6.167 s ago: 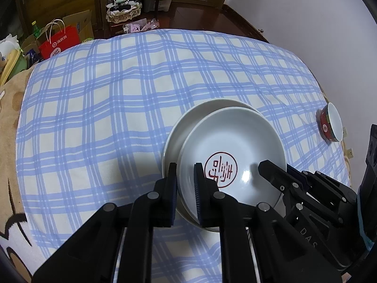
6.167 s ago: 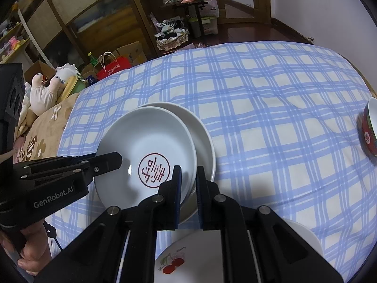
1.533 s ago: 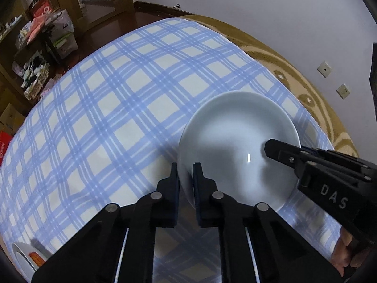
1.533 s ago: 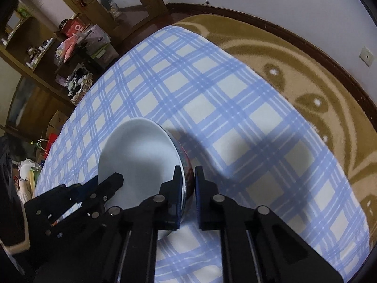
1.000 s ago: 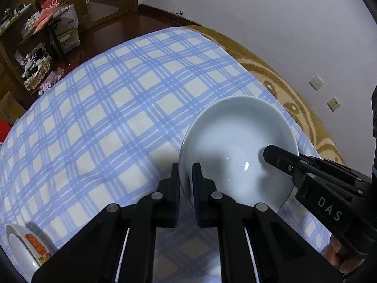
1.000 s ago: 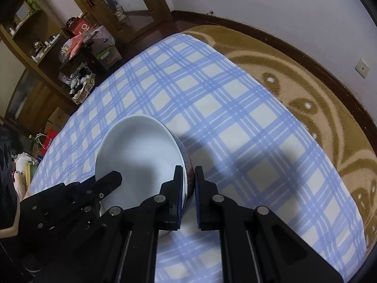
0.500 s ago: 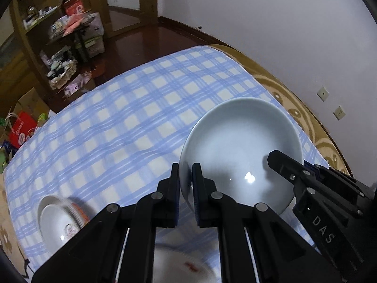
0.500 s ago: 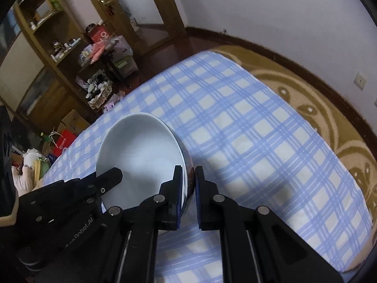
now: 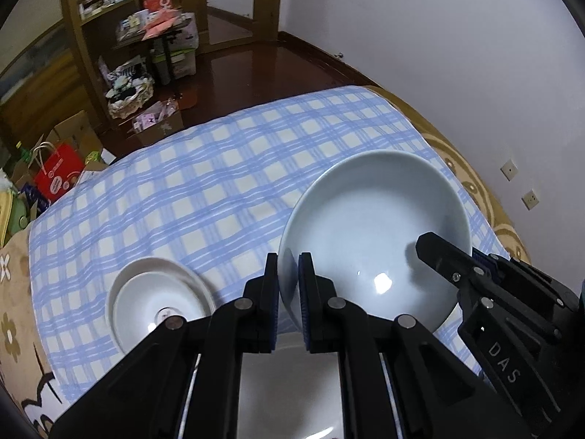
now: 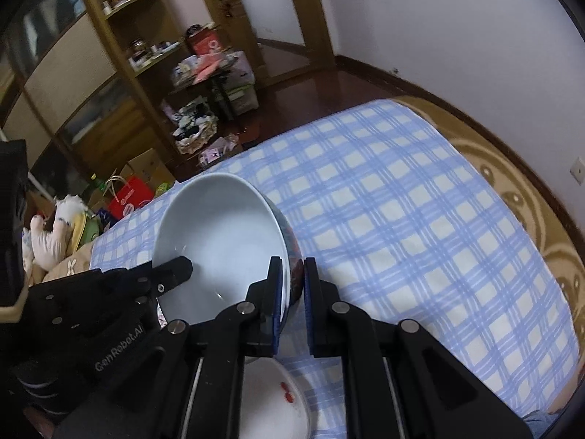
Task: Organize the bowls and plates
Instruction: 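Lower the white bowl into the stacked dishes with both tools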
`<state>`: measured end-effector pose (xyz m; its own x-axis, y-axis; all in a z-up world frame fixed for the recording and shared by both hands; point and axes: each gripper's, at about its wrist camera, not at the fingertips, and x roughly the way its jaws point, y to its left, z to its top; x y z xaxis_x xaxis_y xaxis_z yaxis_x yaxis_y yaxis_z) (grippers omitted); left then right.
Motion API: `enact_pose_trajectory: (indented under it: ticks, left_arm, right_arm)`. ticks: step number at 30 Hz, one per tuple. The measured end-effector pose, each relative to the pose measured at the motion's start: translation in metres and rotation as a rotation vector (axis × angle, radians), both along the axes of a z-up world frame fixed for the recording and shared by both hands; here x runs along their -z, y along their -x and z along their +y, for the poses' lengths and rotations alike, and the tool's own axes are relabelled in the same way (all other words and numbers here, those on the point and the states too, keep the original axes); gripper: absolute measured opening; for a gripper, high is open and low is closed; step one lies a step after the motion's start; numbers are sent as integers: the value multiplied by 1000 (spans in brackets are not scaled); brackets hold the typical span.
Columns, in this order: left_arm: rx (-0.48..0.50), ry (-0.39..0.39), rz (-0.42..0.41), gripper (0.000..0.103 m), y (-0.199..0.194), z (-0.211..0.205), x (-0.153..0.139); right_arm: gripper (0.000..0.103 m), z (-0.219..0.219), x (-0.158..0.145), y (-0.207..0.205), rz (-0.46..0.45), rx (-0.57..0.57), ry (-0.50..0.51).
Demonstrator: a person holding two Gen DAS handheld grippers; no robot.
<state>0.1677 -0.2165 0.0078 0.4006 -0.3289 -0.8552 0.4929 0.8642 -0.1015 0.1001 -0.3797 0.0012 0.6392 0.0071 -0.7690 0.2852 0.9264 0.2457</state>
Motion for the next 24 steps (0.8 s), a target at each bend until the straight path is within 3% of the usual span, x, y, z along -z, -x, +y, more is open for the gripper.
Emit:
enact_pose_trajectory:
  ticks: [15,24]
  left_arm:
    - [-105,-14,-61,10,-1,76,-17]
    - [-154,-25,-9,10,-12,113,-1]
  right_arm:
    - [12,69,-5,-14,-25,-87,-46]
    - [12,105,0,-24,-21,-155,-37]
